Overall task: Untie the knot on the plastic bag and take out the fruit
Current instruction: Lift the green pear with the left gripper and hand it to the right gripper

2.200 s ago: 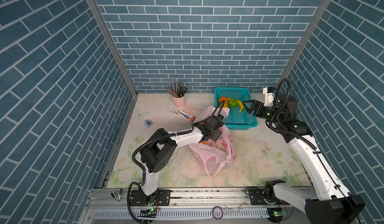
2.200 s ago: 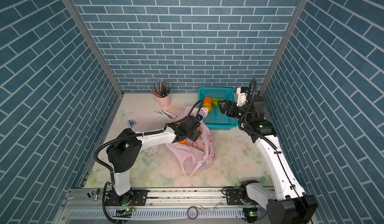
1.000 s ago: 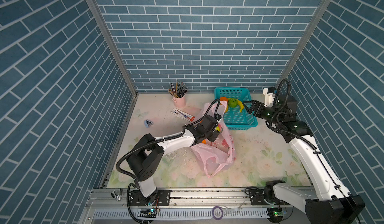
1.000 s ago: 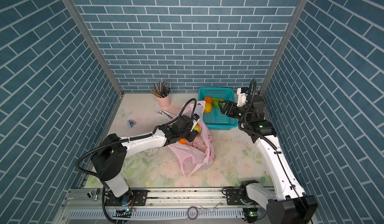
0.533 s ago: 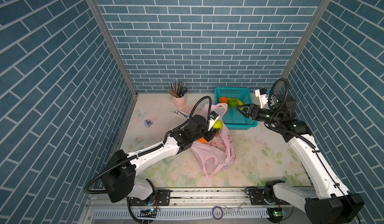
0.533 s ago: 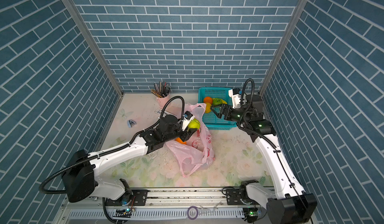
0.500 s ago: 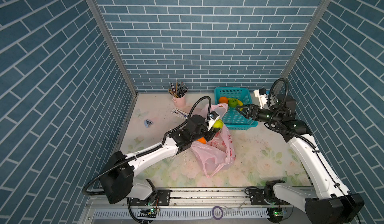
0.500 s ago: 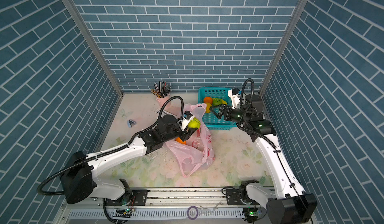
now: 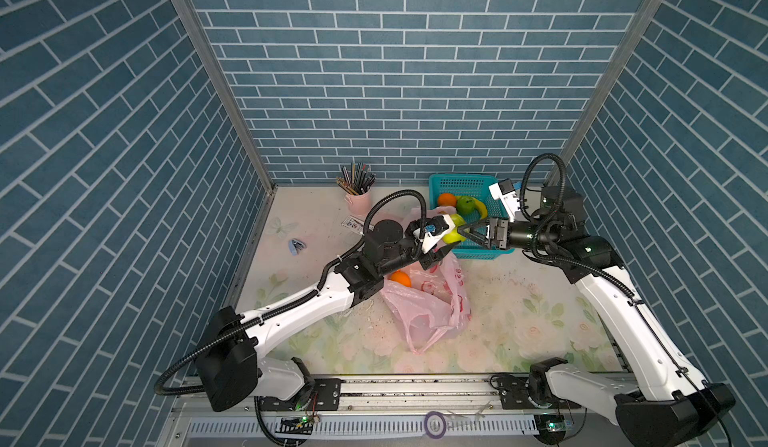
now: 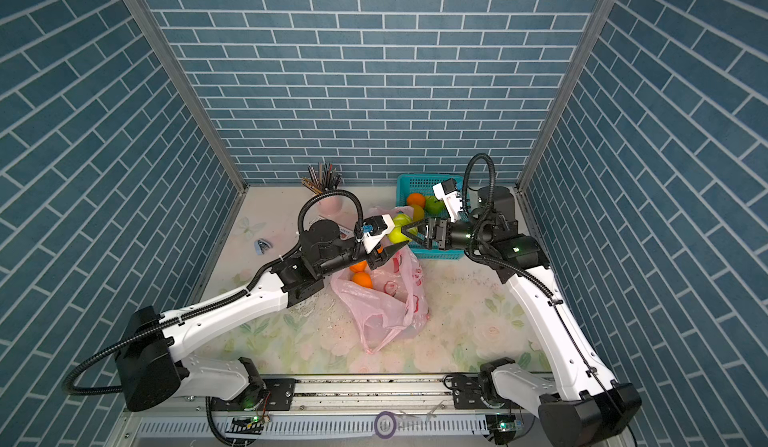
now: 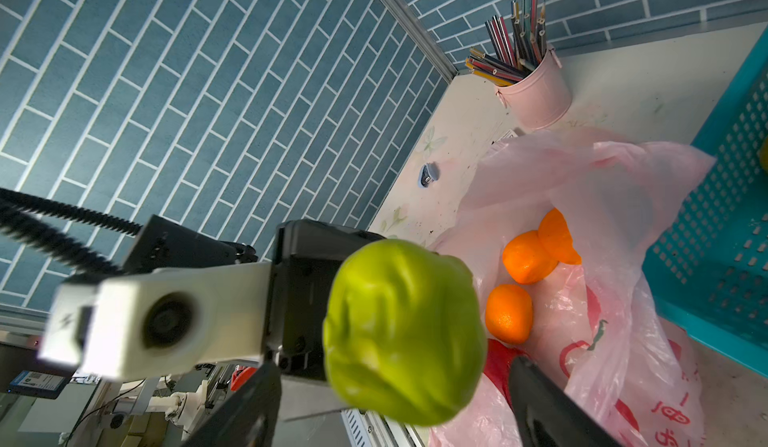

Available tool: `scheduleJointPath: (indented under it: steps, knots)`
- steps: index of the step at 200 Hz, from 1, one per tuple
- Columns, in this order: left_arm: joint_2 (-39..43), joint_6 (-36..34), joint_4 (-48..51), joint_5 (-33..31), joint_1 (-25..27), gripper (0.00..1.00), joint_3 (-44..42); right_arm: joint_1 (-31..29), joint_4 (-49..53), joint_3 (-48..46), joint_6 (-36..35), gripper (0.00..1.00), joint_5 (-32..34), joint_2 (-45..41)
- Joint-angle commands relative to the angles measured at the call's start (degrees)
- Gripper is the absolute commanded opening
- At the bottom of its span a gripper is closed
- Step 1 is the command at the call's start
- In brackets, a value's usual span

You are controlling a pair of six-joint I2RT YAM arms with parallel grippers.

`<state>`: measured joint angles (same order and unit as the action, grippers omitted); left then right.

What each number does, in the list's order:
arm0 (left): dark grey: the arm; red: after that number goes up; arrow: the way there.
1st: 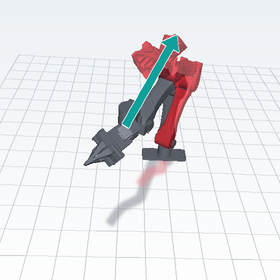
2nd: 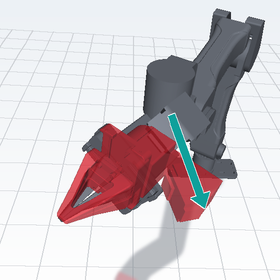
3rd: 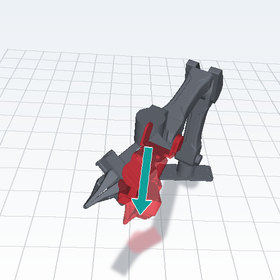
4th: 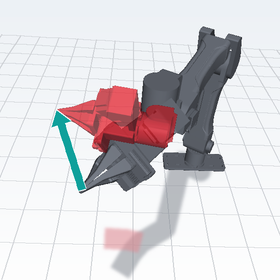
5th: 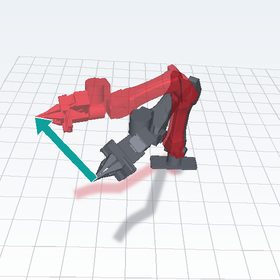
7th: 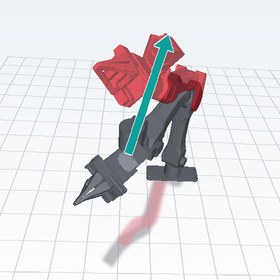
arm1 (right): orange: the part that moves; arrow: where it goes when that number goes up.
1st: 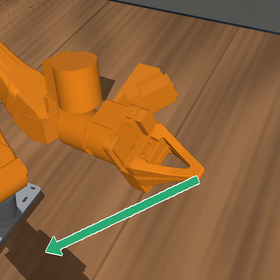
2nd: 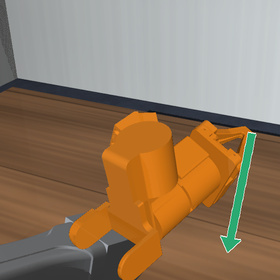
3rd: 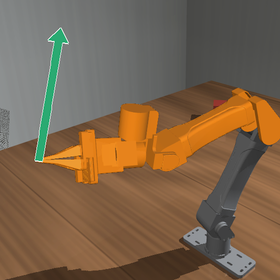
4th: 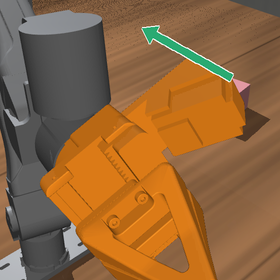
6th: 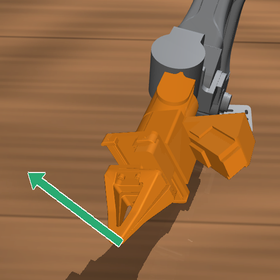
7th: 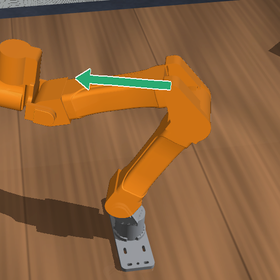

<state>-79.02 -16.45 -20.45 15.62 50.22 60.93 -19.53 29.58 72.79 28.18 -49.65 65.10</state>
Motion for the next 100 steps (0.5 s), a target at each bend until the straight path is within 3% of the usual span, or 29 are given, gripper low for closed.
scheduleJointPath:
  steps: [1, 29, 83, 100]
  knots:
    - [-1.34, -3.11, -1.44, 1.46, 1.05, 0.55, 2.93, -0.58, -0.61, 1.38, -1.21, 0.86, -0.02, 0.87]
    - [-2.48, -4.43, 0.41, -0.49, 2.39, 0.55, 4.82, -1.21, -1.67, 1.47, -1.06, 0.85, 0.25, 1.51]
    - [-3.68, -5.35, 1.12, -3.09, 3.66, 0.55, 6.06, -1.30, -2.25, 1.10, -0.98, 0.62, 0.44, 1.62]
    - [-3.67, -5.12, 0.94, -3.97, 3.75, 0.64, 6.07, -1.30, -2.34, 1.24, -1.09, 0.57, 1.90, 1.42]
